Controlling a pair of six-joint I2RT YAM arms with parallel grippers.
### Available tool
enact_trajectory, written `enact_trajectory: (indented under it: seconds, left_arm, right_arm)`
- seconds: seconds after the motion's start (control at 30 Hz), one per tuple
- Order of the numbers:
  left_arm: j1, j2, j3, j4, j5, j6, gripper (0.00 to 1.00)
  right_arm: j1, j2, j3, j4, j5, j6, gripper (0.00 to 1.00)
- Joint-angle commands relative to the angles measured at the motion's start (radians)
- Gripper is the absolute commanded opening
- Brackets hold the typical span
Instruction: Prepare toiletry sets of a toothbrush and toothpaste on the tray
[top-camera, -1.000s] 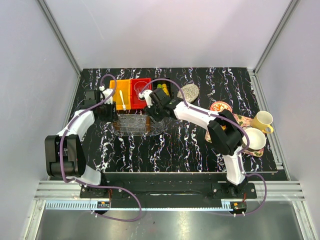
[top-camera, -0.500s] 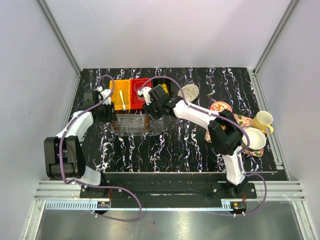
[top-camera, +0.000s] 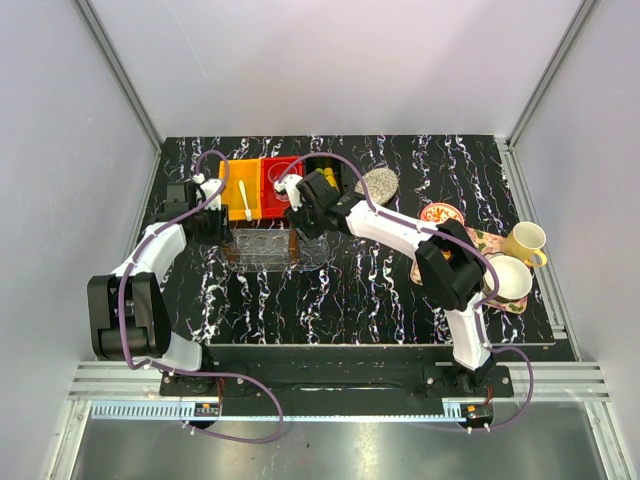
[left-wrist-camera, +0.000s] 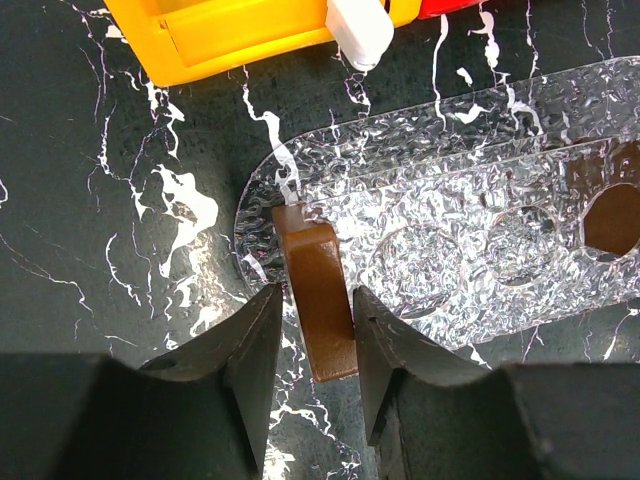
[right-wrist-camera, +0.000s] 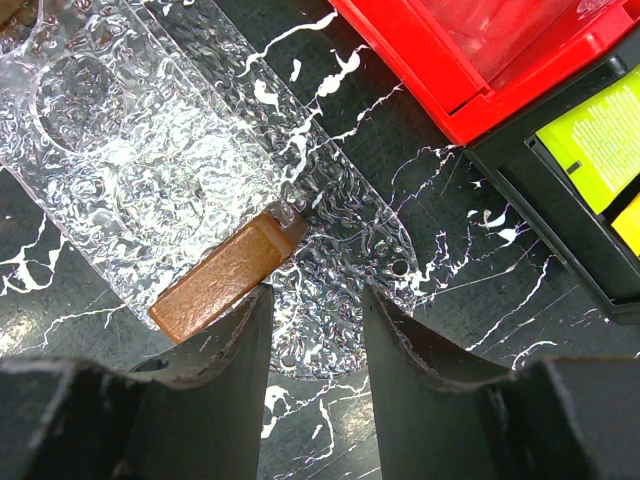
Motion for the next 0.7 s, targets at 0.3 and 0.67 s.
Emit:
enact_trajectory:
  seconds: [0.3,0.67]
  left_arm:
    - [0.012,-0.027,-0.02,-0.016,0.023,0.026,0.52]
    - [0.012,-0.054,0.005,-0.017,0.033,0.021,0.65]
  right_arm:
    - [0.016,-0.015,0.035,0.023,0.069,-0.037,0.47]
    - [0.014,-0.044,0.017,0.024,0.127,-0.06,0.47]
